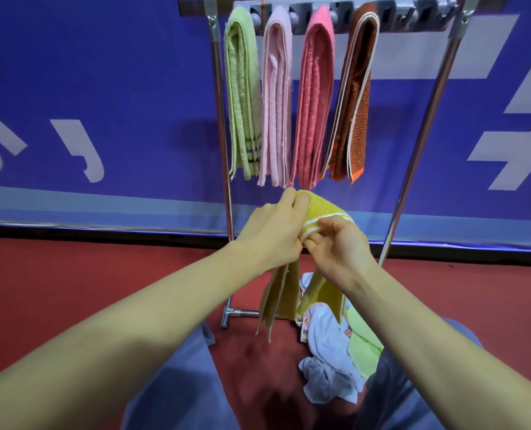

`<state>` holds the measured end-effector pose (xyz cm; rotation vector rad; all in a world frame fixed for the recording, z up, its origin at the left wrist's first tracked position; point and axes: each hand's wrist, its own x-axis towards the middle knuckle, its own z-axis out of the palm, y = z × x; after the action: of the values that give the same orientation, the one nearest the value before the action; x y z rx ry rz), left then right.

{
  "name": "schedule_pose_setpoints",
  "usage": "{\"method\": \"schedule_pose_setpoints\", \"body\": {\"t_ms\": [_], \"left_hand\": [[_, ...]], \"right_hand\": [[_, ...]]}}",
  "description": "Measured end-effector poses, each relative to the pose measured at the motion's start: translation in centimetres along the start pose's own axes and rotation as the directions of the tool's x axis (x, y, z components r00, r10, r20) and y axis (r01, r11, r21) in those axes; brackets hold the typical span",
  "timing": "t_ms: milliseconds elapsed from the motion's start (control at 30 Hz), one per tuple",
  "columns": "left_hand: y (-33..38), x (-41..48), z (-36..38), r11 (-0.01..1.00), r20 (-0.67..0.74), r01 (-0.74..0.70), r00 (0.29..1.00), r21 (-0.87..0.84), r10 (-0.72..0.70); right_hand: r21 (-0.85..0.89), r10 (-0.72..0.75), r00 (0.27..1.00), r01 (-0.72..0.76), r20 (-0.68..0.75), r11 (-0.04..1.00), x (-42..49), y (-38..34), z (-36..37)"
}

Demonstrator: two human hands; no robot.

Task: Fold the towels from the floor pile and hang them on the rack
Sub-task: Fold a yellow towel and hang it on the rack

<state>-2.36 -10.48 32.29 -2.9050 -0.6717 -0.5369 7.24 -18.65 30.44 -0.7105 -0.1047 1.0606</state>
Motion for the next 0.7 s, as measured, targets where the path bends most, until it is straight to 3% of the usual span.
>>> {"method": "schedule_pose_setpoints", "body": {"t_ms": [300,700], "left_hand": [[0.4,-0.2,0.7,0.935,-0.119,0.178,0.967,-0.306,-0.224],[-0.4,1.2,-0.7,0.984,-0.23,0.065,0.968,-0.165,-0.102]], "right_hand": [[0.045,-0.022,0.997,0.018,0.076,0.999,-0.5,-0.7,2.5],[-0.051,-0.069,0.997,0.072,0.043,0.996,-1.0,0.0,2.3]]}}
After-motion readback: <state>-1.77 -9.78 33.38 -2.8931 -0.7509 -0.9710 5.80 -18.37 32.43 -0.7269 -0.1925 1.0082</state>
